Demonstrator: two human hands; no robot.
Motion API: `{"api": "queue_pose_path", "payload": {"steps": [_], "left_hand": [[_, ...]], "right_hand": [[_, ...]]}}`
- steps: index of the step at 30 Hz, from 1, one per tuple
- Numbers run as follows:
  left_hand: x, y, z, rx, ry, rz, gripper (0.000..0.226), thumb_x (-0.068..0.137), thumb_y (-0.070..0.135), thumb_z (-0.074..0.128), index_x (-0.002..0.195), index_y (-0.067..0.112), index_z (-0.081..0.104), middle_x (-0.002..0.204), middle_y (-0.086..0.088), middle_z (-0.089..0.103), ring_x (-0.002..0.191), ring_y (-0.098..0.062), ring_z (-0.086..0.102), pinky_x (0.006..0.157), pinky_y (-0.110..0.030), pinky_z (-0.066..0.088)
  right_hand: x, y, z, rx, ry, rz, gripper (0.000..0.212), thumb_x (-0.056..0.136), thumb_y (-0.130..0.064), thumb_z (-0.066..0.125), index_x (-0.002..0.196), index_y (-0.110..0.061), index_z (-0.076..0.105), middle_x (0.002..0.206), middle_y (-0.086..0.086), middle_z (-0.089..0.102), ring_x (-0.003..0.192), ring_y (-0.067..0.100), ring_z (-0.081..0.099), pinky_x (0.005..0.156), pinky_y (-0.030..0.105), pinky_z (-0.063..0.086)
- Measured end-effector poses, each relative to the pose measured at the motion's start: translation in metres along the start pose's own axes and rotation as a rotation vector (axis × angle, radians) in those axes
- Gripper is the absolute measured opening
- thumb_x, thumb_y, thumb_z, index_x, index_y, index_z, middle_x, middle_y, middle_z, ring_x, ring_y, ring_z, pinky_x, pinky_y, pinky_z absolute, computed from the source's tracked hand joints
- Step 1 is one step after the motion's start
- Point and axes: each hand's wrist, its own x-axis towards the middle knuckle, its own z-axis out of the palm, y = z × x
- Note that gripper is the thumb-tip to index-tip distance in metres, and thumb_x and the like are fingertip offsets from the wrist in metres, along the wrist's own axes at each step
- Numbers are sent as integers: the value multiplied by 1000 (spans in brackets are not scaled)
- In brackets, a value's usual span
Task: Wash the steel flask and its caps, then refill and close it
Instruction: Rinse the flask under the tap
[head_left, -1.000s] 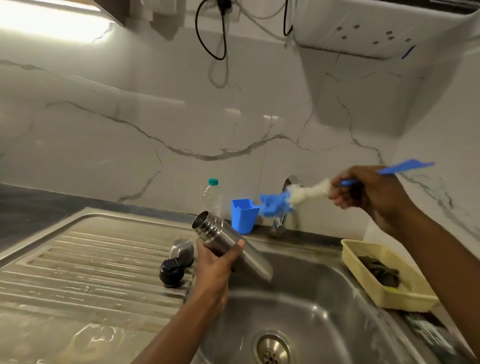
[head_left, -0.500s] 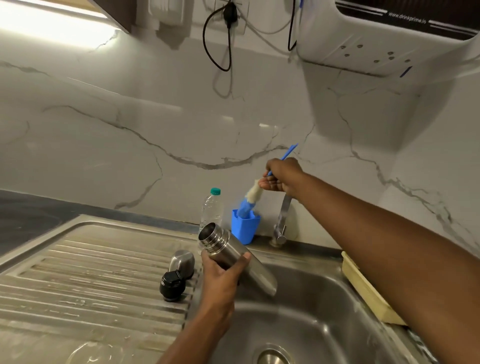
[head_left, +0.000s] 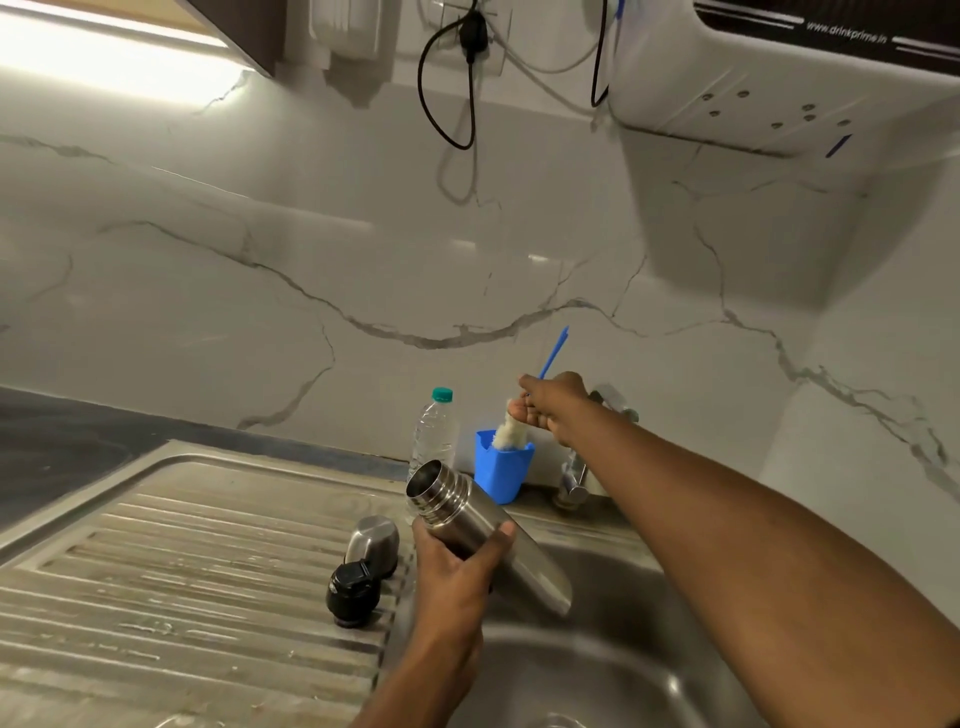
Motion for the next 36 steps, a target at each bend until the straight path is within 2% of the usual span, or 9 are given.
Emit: {"api": "queue_pose_path", "payload": {"steps": [9, 12, 15, 17, 20, 24, 30, 32, 36], "left_hand": [[-1, -1, 1, 0, 8, -4, 53, 83, -2, 81, 118, 28, 54, 110, -9, 76, 114, -35, 70, 100, -57, 56], [-4, 1, 3, 1, 5, -7, 53, 84, -4, 79, 116, 30, 54, 113, -10, 74, 114, -34, 69, 98, -57, 56], [-8, 5, 5, -4, -17, -6, 55, 85, -6, 77, 112, 35, 53, 113, -7, 71, 109, -29, 68, 97, -56, 56], [-11, 6, 6, 14, -43, -26, 54, 86, -6, 76, 112, 35, 51, 115, -7, 69, 108, -27, 68, 97, -56, 55], [-13, 8, 5, 78, -62, -60, 57, 78, 1, 83, 119, 29, 54, 121, -12, 70, 114, -33, 68, 101, -62, 54], [-15, 6, 4, 144, -74, -117, 66, 68, 12, 90, 126, 24, 61, 125, -11, 71, 115, -37, 70, 97, -67, 55], [-18, 6, 5, 234, -129, -101, 65, 66, 14, 90, 124, 23, 63, 120, -10, 74, 107, -34, 75, 91, -60, 61], [-19, 6, 6, 270, -131, -103, 67, 63, 15, 90, 124, 22, 63, 117, -10, 75, 104, -33, 76, 87, -57, 62], [-22, 6, 8, 375, -141, -75, 63, 63, 15, 89, 121, 20, 64, 106, -8, 79, 96, -28, 79, 79, -49, 64]], "right_hand": [[-23, -31, -31, -195, -172, -65, 30, 88, -7, 82, 106, 4, 60, 99, 27, 74, 76, 28, 77, 73, 36, 66], [-42, -52, -51, -189, -200, -81, 29, 89, -2, 79, 109, 12, 62, 102, 30, 73, 76, 29, 76, 69, 33, 66], [-75, -72, -74, -142, -198, -114, 28, 92, -5, 76, 109, 15, 64, 103, 30, 74, 84, 33, 79, 73, 33, 66], [-105, -73, -91, -66, -211, -146, 22, 94, -6, 75, 104, 5, 59, 103, 29, 74, 92, 35, 78, 77, 35, 66], [-141, -43, -112, 0, -260, -183, 36, 91, -8, 78, 119, -6, 55, 101, 27, 76, 88, 32, 79, 75, 37, 66], [-153, 46, -122, 25, -229, -204, 42, 89, -13, 81, 127, -13, 62, 95, 14, 79, 88, 27, 79, 85, 47, 65], [-153, 150, -117, -53, -120, -236, 25, 96, -21, 73, 121, -22, 71, 105, -1, 78, 95, 9, 75, 79, 30, 64], [-156, 167, -115, -104, -119, -285, 21, 98, -28, 71, 119, -28, 72, 108, -9, 76, 101, 3, 72, 85, 29, 63], [-164, 177, -113, -212, -338, -377, 40, 95, -40, 72, 134, -39, 63, 129, -19, 67, 118, -9, 60, 98, 17, 53]]}}
